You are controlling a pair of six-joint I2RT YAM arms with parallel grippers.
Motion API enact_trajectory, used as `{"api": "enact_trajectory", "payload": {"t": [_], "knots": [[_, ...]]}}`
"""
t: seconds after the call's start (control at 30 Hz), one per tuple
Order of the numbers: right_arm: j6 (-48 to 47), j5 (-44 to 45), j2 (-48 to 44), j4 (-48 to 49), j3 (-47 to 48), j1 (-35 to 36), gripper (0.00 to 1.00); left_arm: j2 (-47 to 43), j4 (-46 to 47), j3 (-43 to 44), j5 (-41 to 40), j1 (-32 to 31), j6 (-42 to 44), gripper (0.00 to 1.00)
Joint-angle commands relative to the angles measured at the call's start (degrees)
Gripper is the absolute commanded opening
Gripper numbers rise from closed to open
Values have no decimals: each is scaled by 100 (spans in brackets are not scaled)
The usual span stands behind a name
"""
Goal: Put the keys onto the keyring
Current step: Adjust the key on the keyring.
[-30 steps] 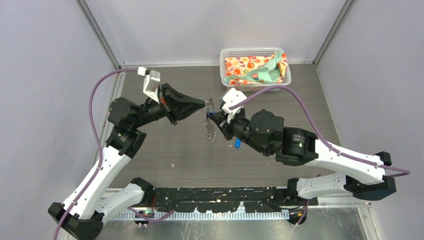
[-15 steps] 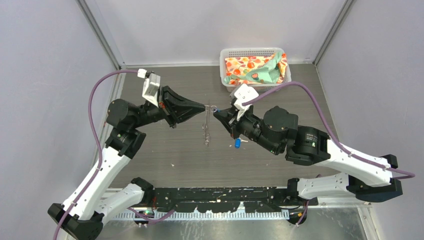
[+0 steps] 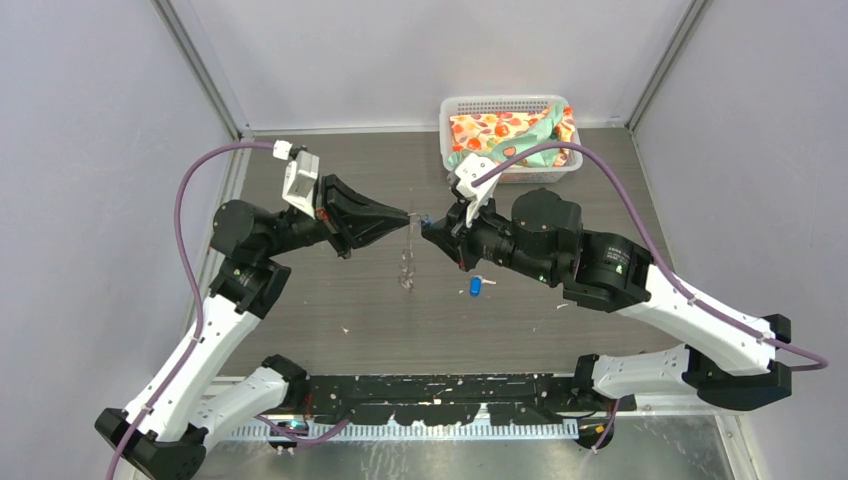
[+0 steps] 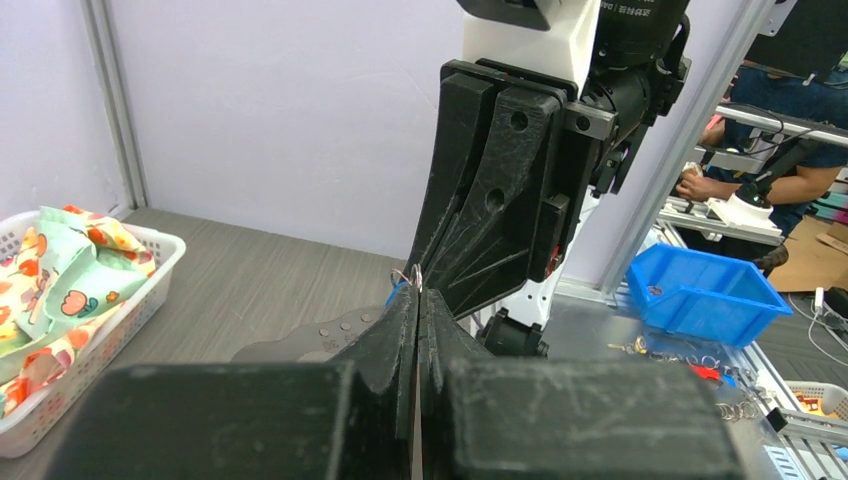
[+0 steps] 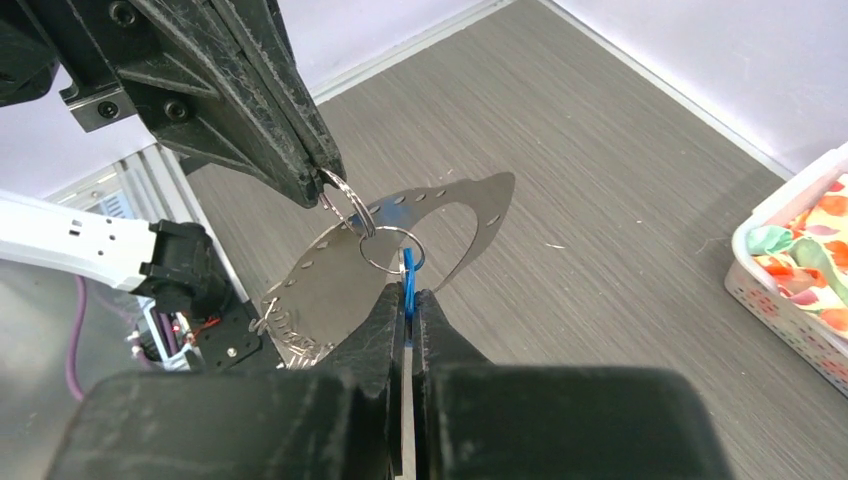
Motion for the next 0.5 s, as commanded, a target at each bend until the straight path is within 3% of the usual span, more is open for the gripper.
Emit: {"api": "enact_trajectory", "payload": {"t": [0.0,0.47], "knots": [[148,-475,79,-229,317,-111,1,-128,476,39,85,28,89,0],[583,-1146,24,-552,352,-418,1,-58,512,52,206,28,266,0]]}}
